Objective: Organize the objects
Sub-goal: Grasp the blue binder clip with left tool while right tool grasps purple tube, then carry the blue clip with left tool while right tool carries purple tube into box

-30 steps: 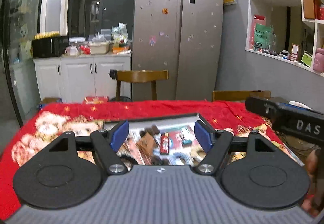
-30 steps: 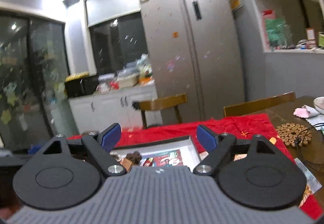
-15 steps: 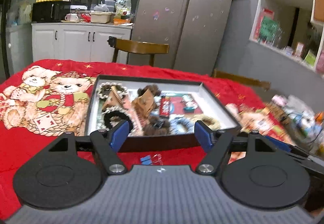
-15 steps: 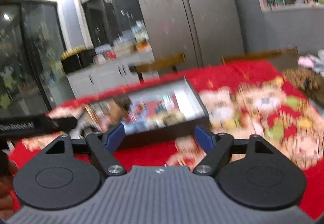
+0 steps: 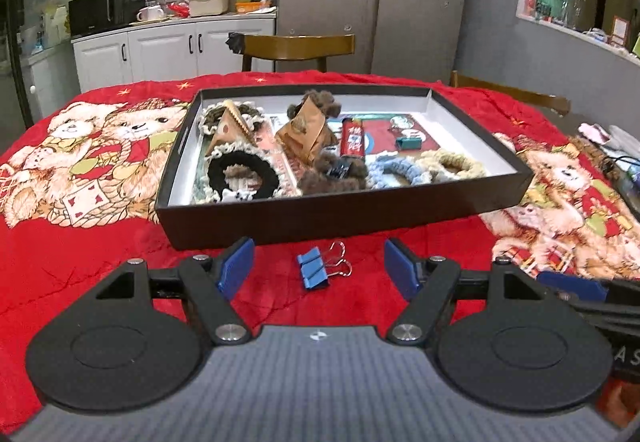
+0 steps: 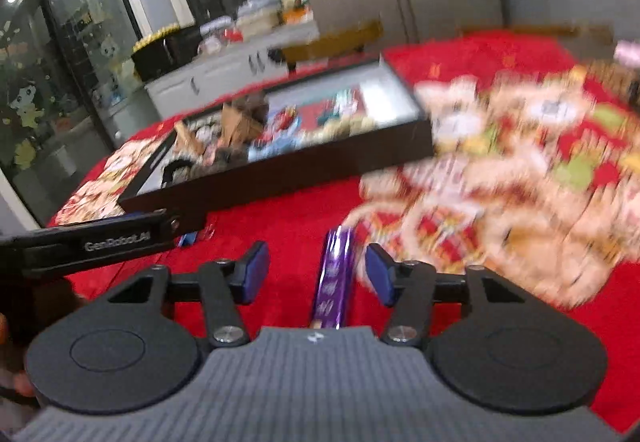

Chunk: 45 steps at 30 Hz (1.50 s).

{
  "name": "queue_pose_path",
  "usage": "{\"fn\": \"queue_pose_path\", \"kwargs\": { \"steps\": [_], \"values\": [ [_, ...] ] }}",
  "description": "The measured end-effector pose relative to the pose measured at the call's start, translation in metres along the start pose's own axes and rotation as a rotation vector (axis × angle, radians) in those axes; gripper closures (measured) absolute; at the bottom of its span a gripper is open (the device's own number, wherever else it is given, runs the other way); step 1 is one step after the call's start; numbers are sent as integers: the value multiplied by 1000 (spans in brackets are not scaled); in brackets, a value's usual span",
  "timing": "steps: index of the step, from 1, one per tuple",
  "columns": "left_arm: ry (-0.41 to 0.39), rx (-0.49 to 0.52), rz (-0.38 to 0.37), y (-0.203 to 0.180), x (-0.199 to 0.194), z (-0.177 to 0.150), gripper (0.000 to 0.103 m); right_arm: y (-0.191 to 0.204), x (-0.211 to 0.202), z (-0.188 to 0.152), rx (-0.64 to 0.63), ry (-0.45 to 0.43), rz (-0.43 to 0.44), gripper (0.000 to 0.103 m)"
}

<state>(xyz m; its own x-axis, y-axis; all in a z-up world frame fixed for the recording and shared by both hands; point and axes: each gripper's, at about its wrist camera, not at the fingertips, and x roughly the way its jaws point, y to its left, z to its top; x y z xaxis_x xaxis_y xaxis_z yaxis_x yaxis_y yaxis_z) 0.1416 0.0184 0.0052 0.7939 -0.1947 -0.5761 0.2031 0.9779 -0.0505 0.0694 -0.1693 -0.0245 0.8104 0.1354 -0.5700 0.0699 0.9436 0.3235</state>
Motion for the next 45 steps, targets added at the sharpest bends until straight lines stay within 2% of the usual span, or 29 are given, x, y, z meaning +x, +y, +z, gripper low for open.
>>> {"fn": "queue_pose_path", "kwargs": {
  "steps": [9, 11, 13, 14, 21, 27, 28, 45],
  "values": [
    [32, -4, 4, -5, 15, -12, 27, 7, -1, -5, -39, -2, -29, 56],
    [37, -14, 17, -4, 18, -14, 28, 9, -1, -6, -48, -8, -44, 62],
    [36, -8, 32, -6, 20, -16, 29, 7, -1, -6, -38, -16, -65, 73],
    [33, -1, 40, -8, 19, -17, 30, 6, -1, -6, -34, -18, -71, 74],
    [25, 1, 86, -11, 21, -16, 47, 4, 2, -5, -33, -18, -72, 78],
    [12, -33, 134, -7, 21, -16, 78, 7, 2, -5, -49, -18, -76, 79],
    [11, -42, 138, -5, 20, -15, 80, 6, 2, -5, -45, -18, -74, 79],
    [-5, -42, 159, -6, 18, -17, 81, 3, 2, -4, -17, -13, -57, 80]
  ]
}}
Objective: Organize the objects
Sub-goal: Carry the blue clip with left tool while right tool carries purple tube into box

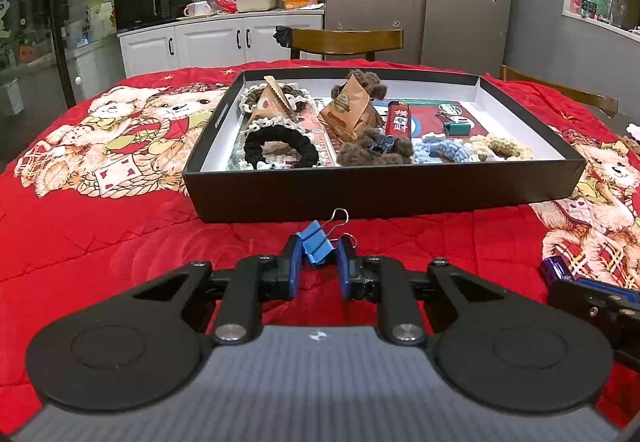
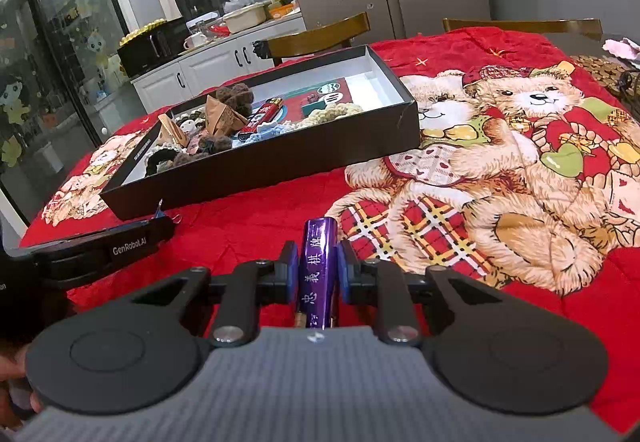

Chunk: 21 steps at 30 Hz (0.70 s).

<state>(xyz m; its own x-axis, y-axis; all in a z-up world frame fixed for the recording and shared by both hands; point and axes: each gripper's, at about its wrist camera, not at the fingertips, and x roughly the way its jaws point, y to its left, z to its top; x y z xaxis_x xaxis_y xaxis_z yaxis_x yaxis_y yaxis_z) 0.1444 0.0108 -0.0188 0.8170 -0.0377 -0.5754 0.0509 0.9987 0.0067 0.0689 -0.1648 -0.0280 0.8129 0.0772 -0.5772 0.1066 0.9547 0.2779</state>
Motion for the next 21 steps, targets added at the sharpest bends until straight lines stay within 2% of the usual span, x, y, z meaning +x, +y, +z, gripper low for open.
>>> {"fn": "queue_pose_path", "kwargs": {
  "steps": [21],
  "values": [
    [-61, 1, -8, 0, -11, -1, 81, -6, -2, 2, 72, 18, 72, 80]
  ]
}}
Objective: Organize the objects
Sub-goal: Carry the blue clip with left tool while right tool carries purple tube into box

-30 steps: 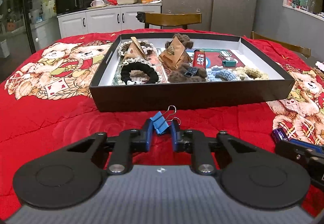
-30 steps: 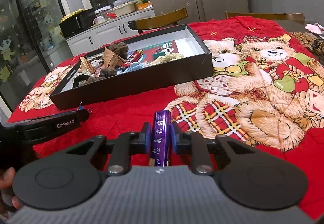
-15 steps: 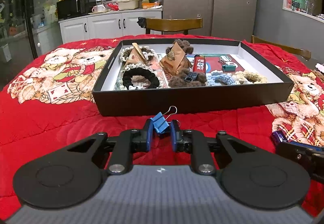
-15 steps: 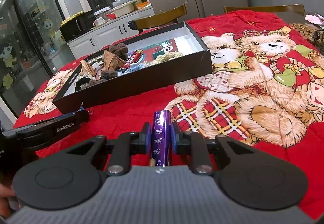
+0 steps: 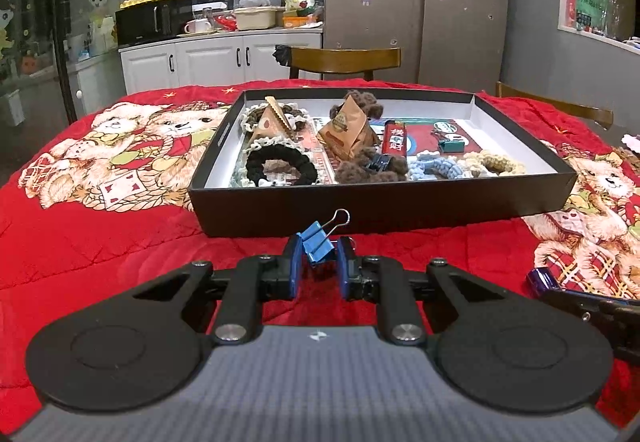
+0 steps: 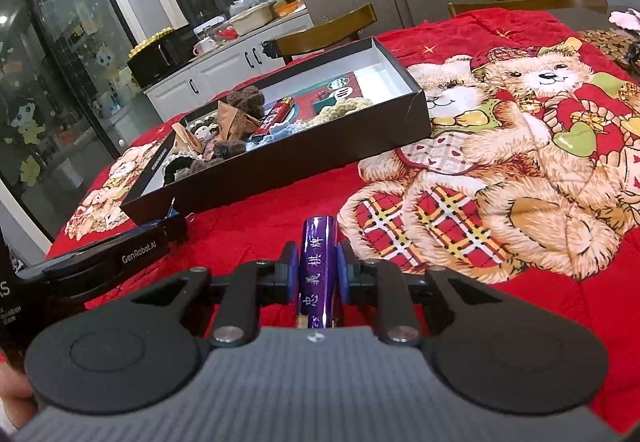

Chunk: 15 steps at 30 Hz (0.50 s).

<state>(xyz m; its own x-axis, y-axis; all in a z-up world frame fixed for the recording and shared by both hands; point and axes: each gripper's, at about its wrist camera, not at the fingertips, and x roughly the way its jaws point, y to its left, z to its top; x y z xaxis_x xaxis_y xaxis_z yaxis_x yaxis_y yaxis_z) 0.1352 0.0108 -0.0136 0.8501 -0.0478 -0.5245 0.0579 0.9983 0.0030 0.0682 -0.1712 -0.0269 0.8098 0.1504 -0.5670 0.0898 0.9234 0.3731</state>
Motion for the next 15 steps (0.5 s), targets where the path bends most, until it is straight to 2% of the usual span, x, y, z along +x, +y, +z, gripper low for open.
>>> {"fn": "queue_pose_path", "kwargs": {
  "steps": [15],
  "values": [
    [-65, -4, -38, -3, -17, 1, 81, -1, -10, 8, 37, -59, 11, 80]
  ]
}}
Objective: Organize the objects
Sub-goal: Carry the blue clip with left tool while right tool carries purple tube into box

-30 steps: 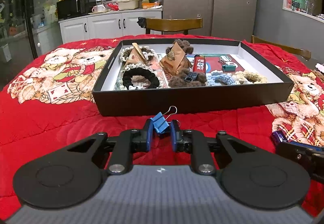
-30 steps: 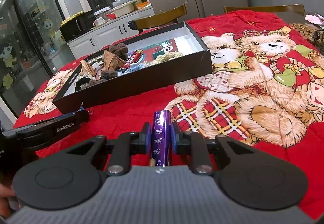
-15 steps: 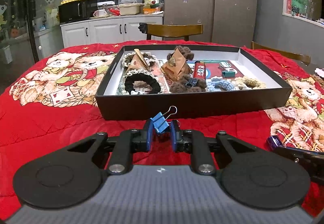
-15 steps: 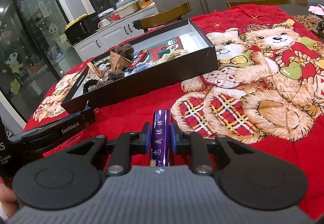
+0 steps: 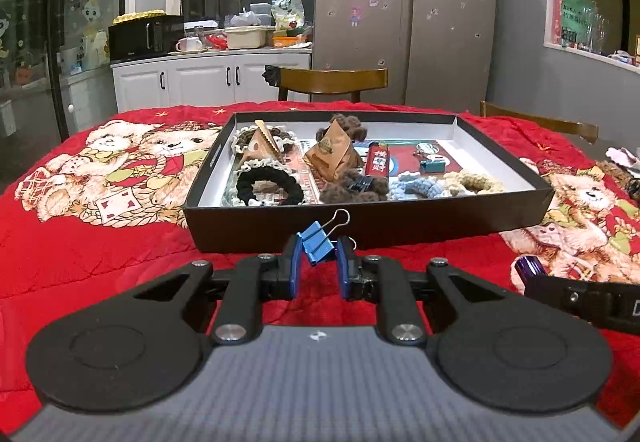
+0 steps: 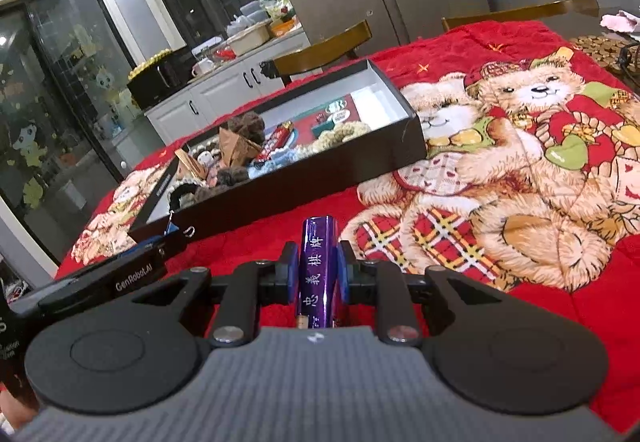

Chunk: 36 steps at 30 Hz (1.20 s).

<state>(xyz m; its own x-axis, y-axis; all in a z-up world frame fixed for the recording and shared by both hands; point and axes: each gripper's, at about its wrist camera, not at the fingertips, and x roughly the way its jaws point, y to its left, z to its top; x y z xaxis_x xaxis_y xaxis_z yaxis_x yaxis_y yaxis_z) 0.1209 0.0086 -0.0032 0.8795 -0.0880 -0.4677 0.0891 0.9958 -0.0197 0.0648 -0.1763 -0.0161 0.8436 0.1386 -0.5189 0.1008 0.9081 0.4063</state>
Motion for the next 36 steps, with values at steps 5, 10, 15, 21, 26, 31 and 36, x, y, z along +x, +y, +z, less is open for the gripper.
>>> {"fn": "queue_pose_path", "kwargs": {
  "steps": [5, 10, 15, 21, 26, 31, 36],
  "values": [
    [-16, -6, -11, -3, -10, 7, 81, 6, -4, 7, 1, -14, 13, 80],
    [-47, 4, -37, -12, -24, 19, 81, 12, -9, 18, 31, -20, 51, 80],
    [-72, -23, -61, -16, -37, 37, 81, 22, -18, 38, 26, -30, 54, 80],
    [-81, -15, -97, -17, -46, 68, 81, 35, -31, 70, -15, -70, 44, 80],
    [-79, -40, -142, -16, -46, 92, 81, 41, -28, 96, -32, -80, 42, 80],
    [-73, -44, -161, -20, -35, 115, 81, 43, -13, 123, -53, -89, 36, 80],
    [-60, -54, -163, -32, -13, 134, 81, 42, 8, 143, -72, -83, 28, 80]
  ]
}}
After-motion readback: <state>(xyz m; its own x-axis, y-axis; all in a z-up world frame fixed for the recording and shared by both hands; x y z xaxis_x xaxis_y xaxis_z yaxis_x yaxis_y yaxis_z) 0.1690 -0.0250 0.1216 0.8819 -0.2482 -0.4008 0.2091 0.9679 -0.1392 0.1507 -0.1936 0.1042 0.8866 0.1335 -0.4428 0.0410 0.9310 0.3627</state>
